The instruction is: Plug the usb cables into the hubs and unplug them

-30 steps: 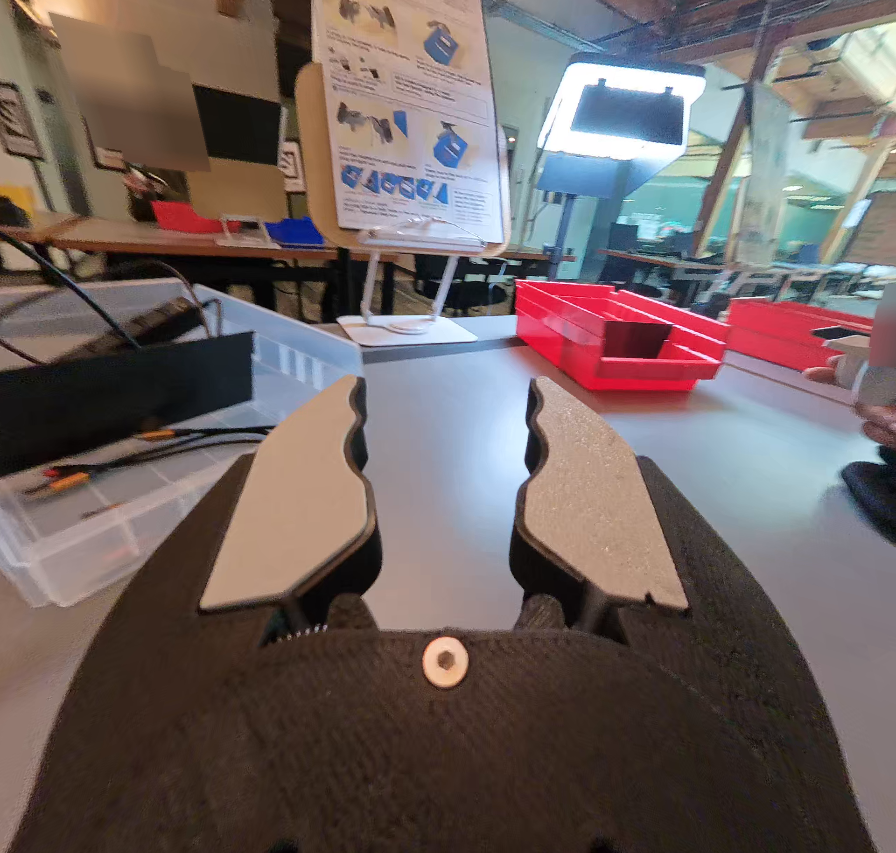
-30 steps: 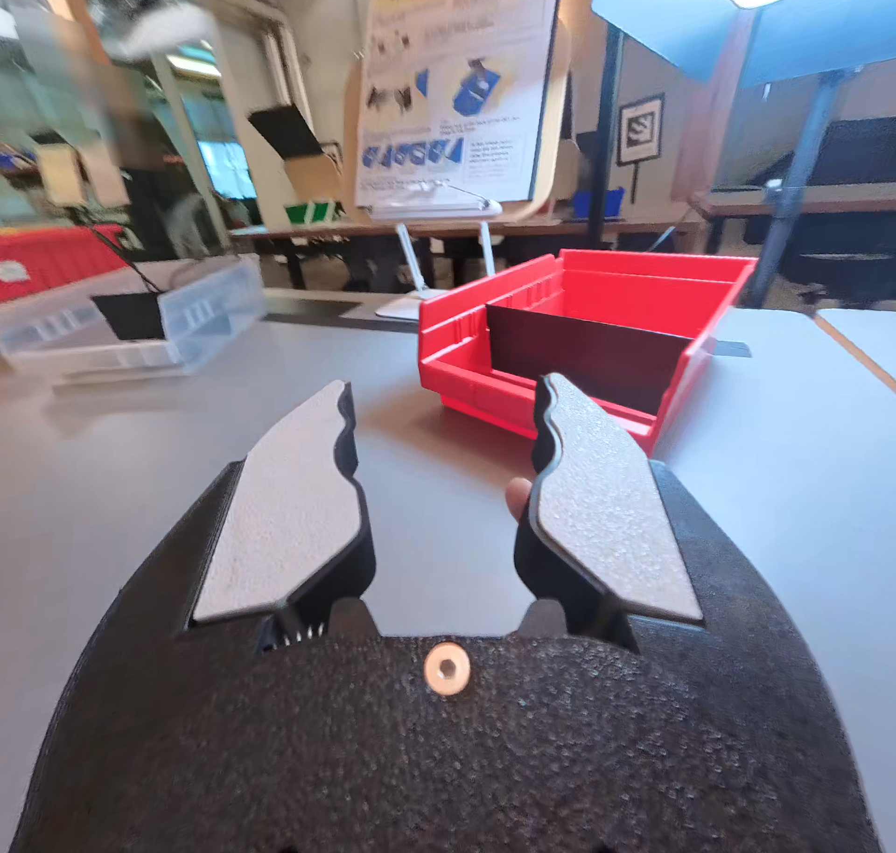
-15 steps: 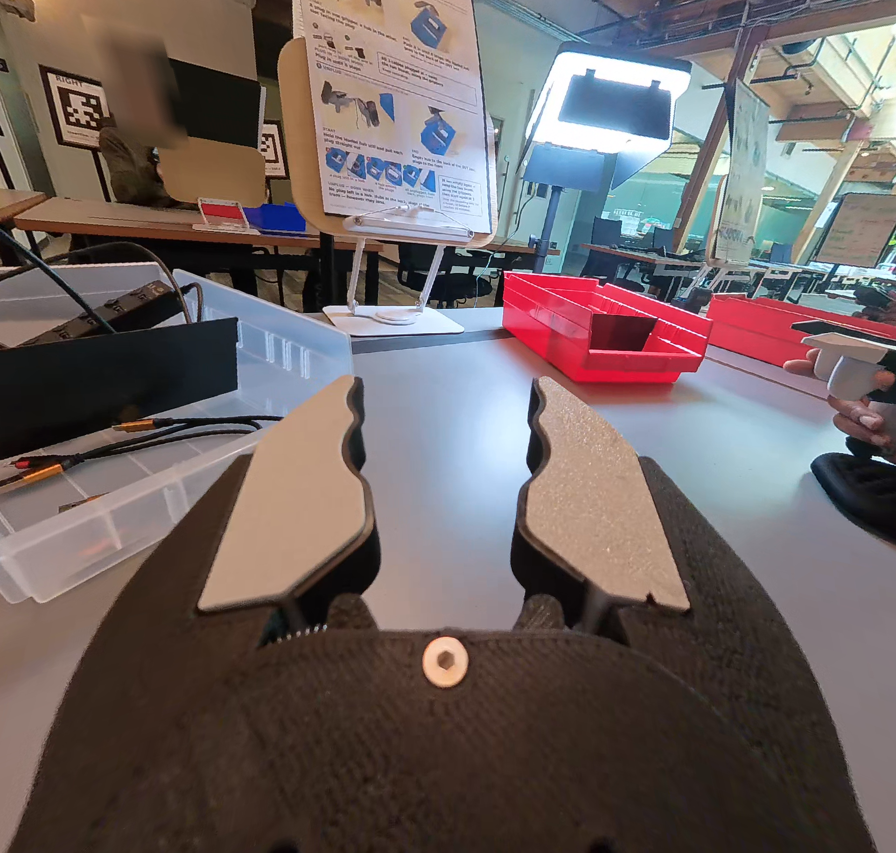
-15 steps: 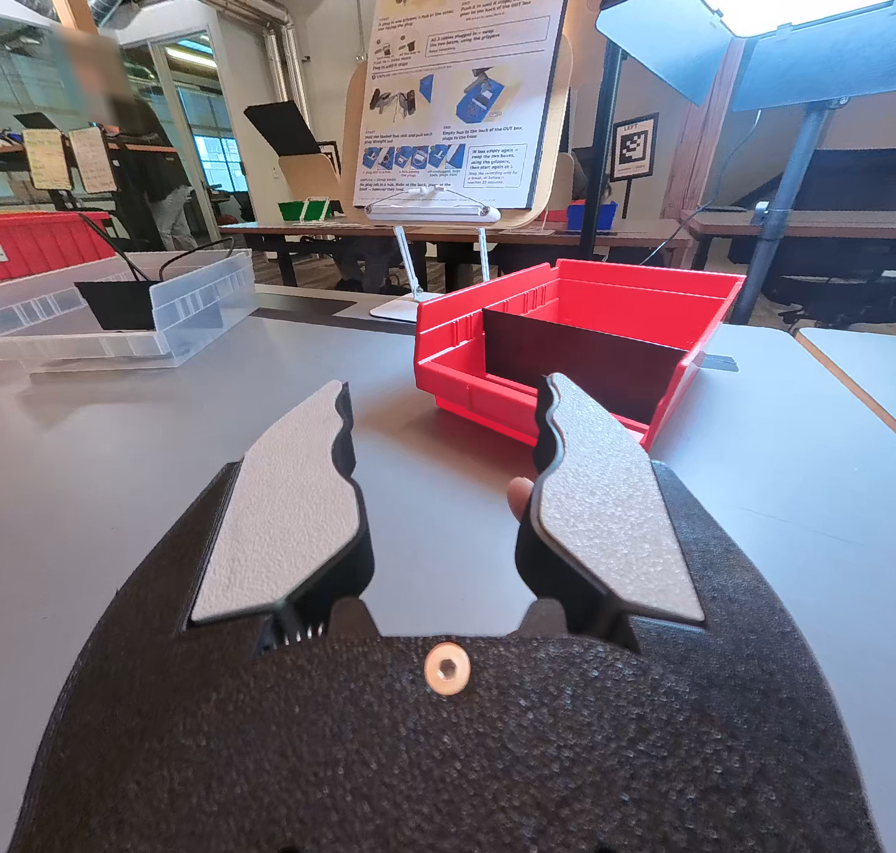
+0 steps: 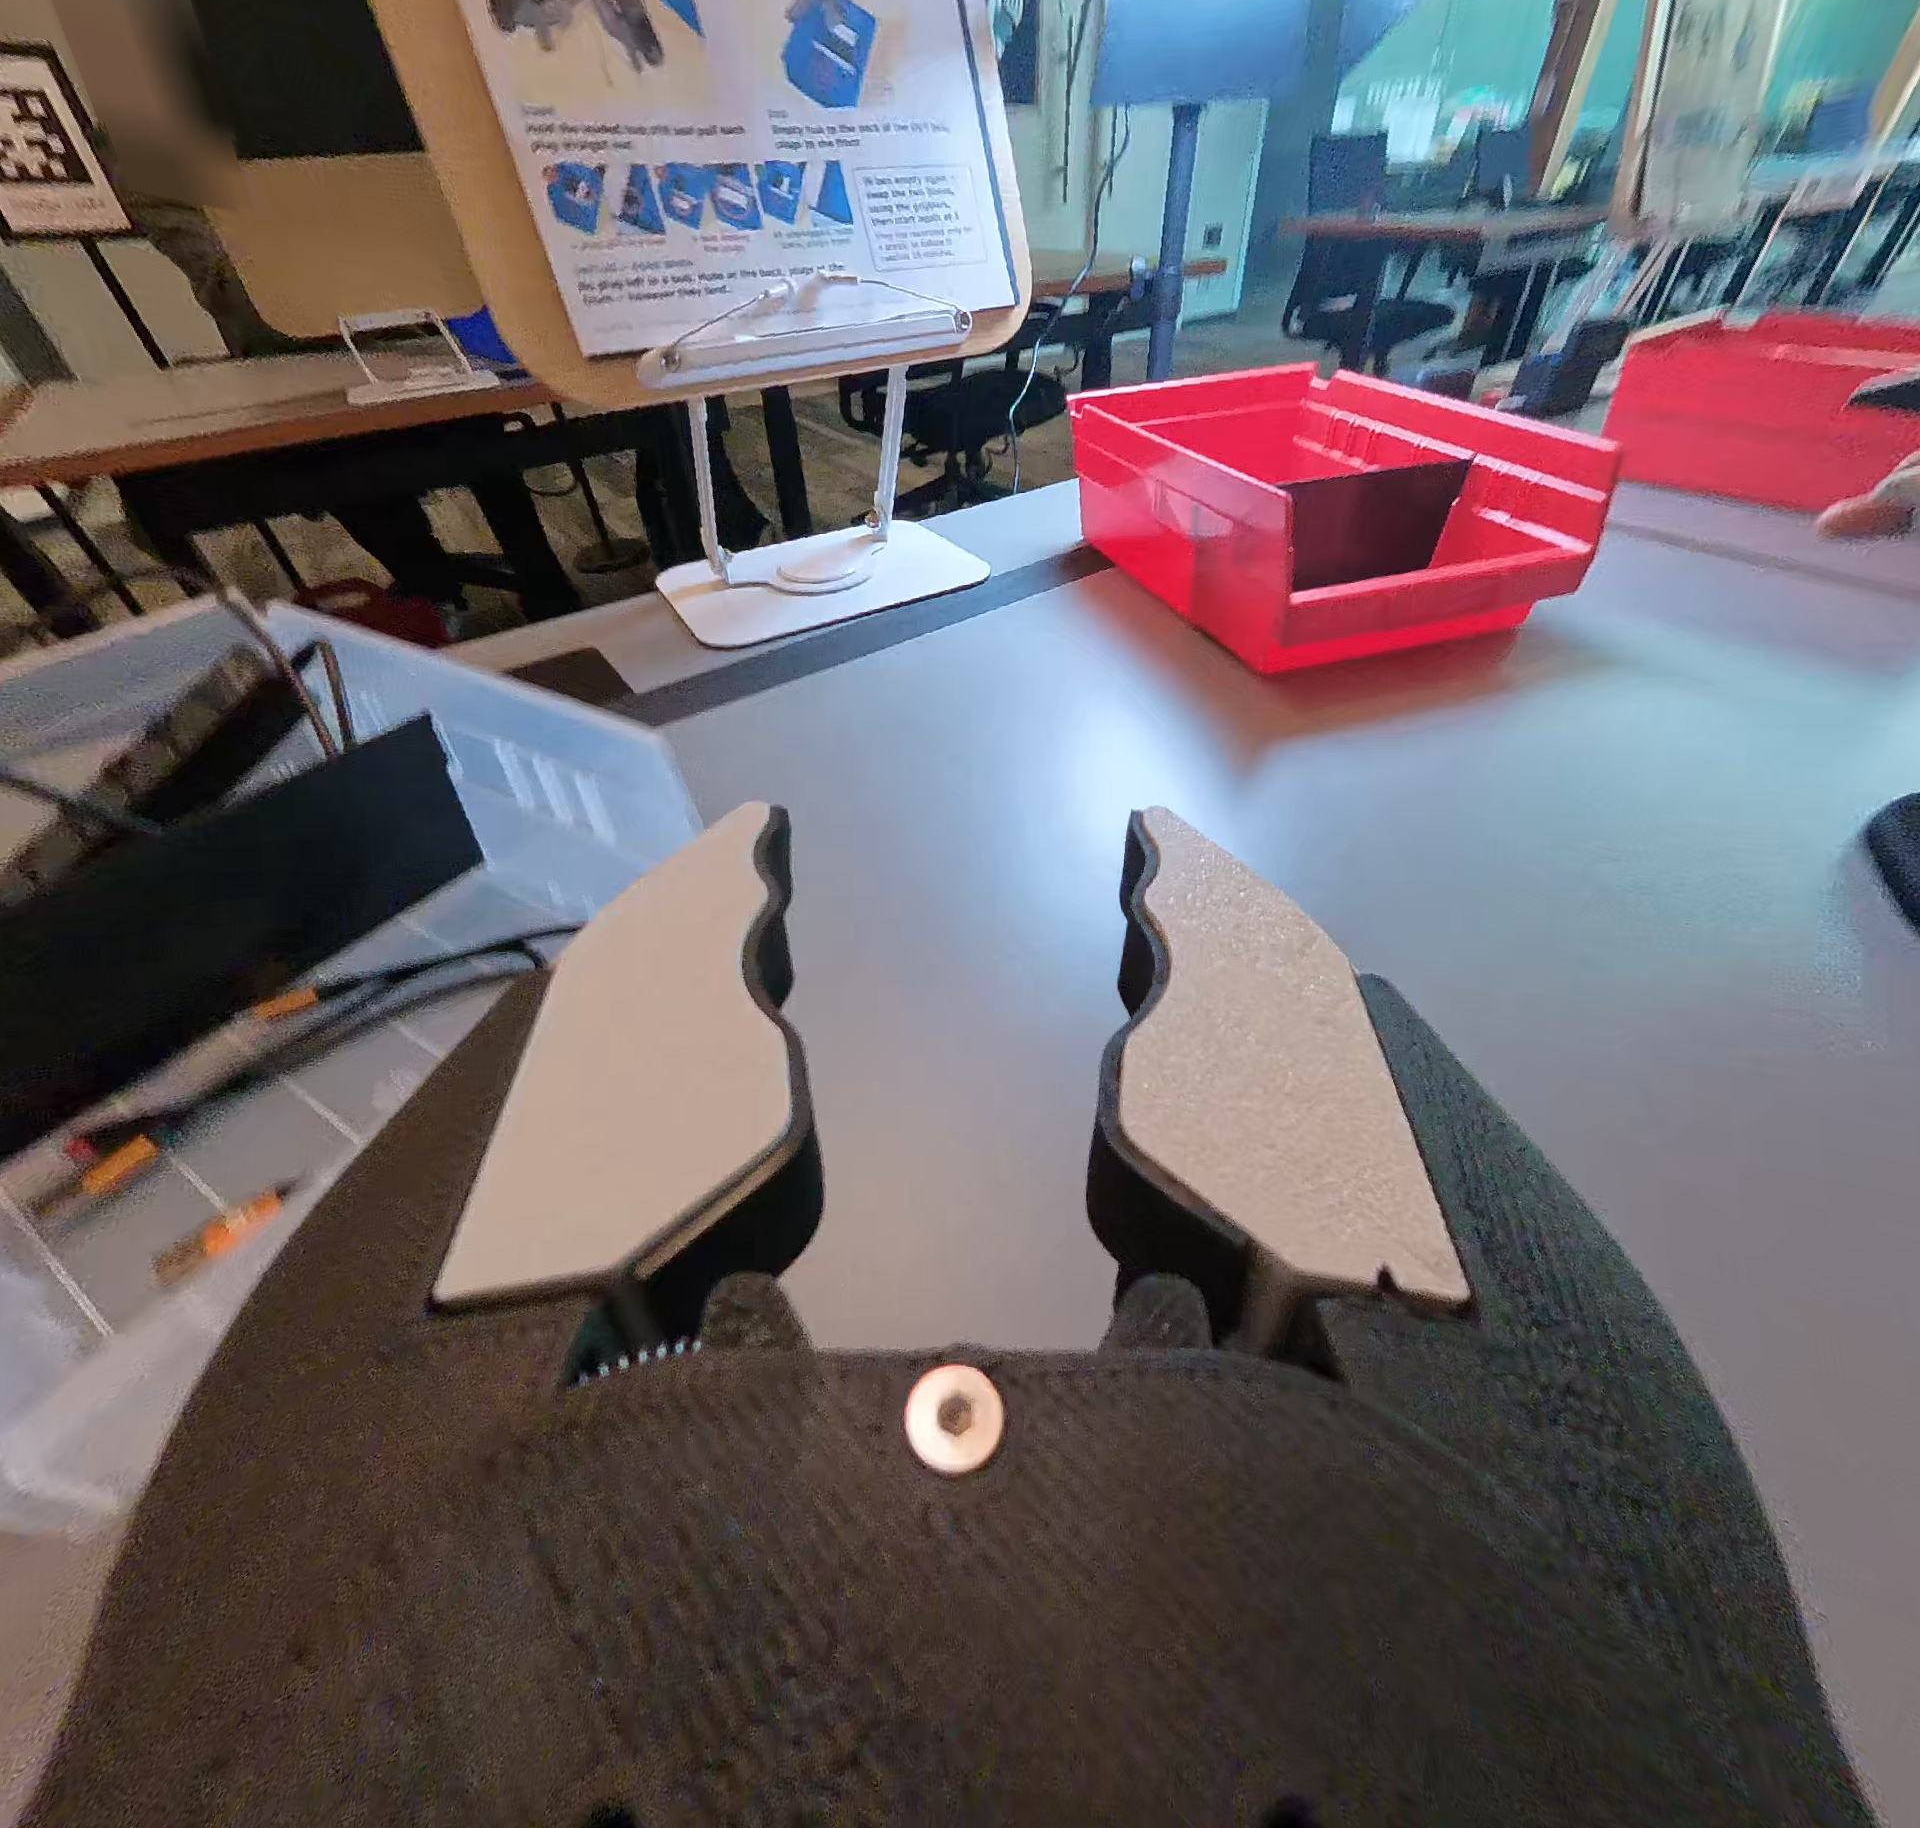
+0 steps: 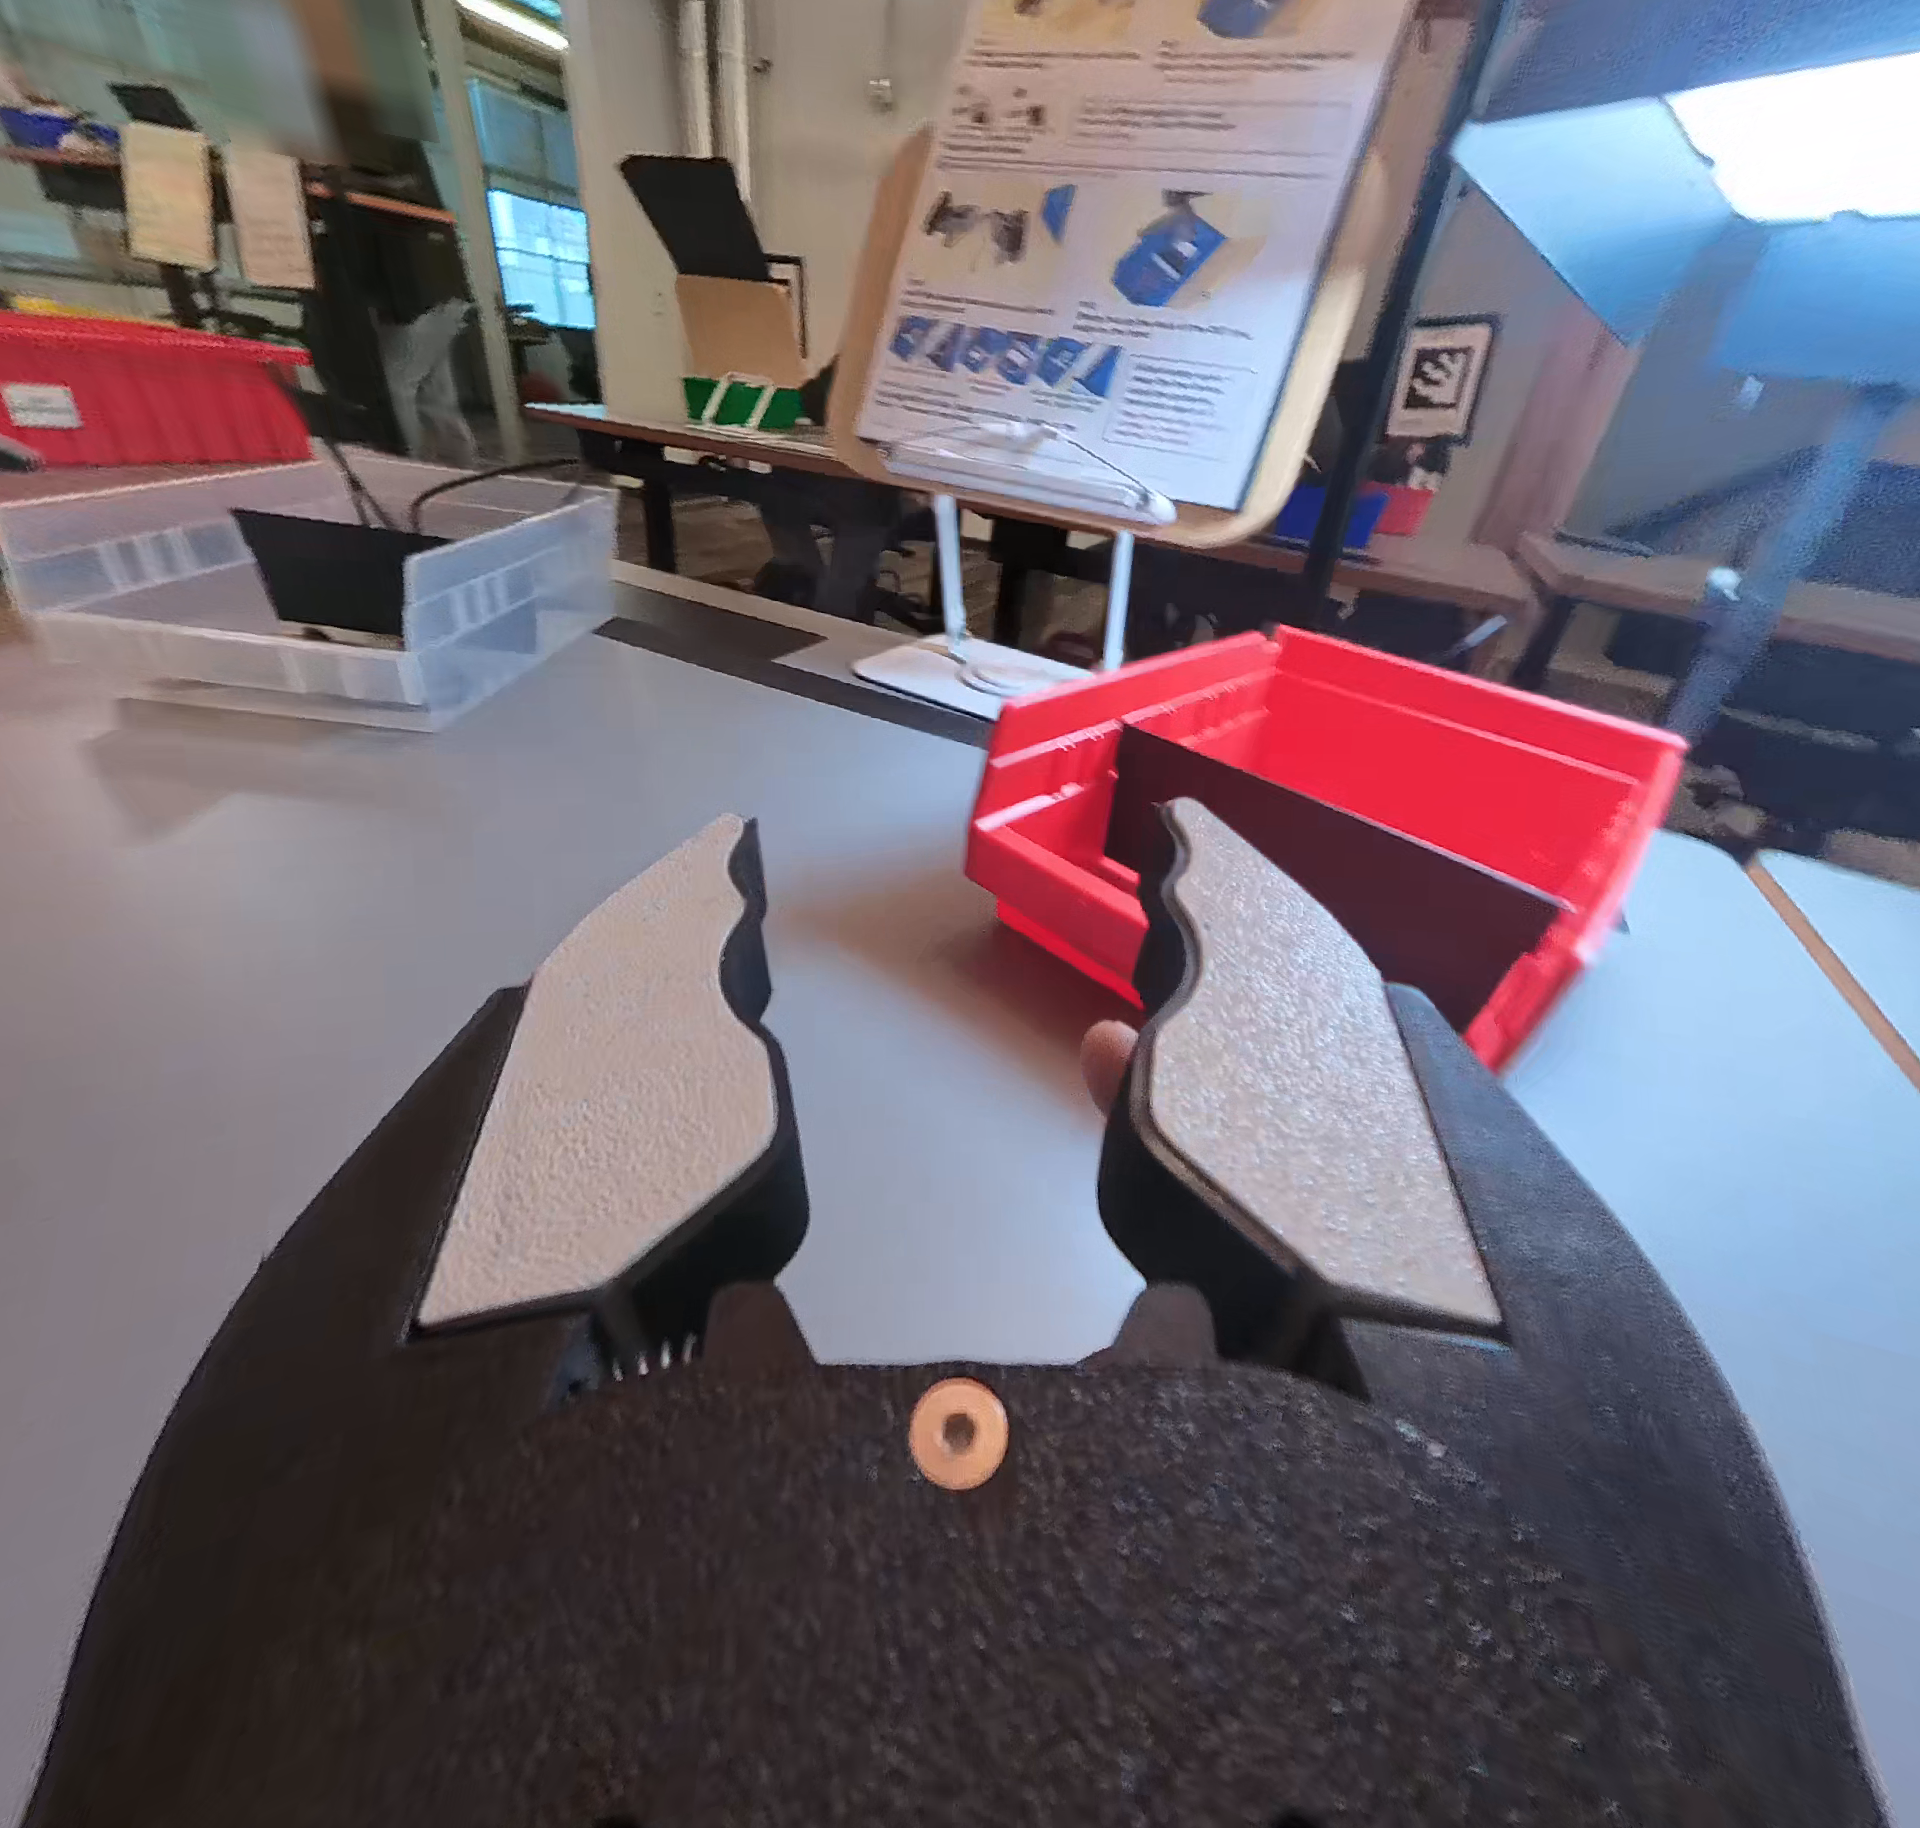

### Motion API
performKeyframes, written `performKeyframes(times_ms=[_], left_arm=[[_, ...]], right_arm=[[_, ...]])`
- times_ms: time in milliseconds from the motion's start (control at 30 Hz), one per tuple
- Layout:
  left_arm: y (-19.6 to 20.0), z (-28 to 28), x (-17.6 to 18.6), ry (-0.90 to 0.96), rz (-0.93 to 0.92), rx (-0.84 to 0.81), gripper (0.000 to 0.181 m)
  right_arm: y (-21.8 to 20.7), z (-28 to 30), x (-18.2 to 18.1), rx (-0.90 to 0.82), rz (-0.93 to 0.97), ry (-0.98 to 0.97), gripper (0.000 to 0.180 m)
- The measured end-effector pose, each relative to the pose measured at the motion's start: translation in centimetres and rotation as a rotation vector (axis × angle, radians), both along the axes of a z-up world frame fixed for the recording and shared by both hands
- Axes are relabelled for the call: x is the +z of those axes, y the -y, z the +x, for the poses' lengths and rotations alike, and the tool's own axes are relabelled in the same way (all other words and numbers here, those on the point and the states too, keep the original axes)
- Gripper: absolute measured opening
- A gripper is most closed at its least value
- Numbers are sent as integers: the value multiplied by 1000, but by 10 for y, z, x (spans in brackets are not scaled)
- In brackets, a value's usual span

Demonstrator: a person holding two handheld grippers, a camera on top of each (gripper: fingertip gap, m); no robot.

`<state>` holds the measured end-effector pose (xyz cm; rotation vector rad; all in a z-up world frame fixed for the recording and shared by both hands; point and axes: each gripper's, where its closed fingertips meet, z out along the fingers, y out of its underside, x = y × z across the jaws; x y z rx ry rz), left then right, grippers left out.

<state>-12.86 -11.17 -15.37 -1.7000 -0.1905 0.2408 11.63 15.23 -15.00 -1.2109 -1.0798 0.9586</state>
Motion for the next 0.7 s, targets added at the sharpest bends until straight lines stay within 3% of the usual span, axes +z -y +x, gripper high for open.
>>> performKeyframes(times_ms=[200,367,433,533,700], left_arm=[[-78,-14,-2,-234,-285,79,51],[-137,-17,-13,-370,-390,119,14],[-155,-15,-17,-408,-407,125,0],[-173,-15,-23,-441,-438,136,0],[-183,-18,-40,-429,-471,144,0]], right_arm=[[94,-53,52,236,108,0,61],[175,-87,80,433,194,-4,33],[195,-100,81,473,224,23,19],[212,-119,73,504,250,79,0],[220,-150,40,524,233,214,0]])
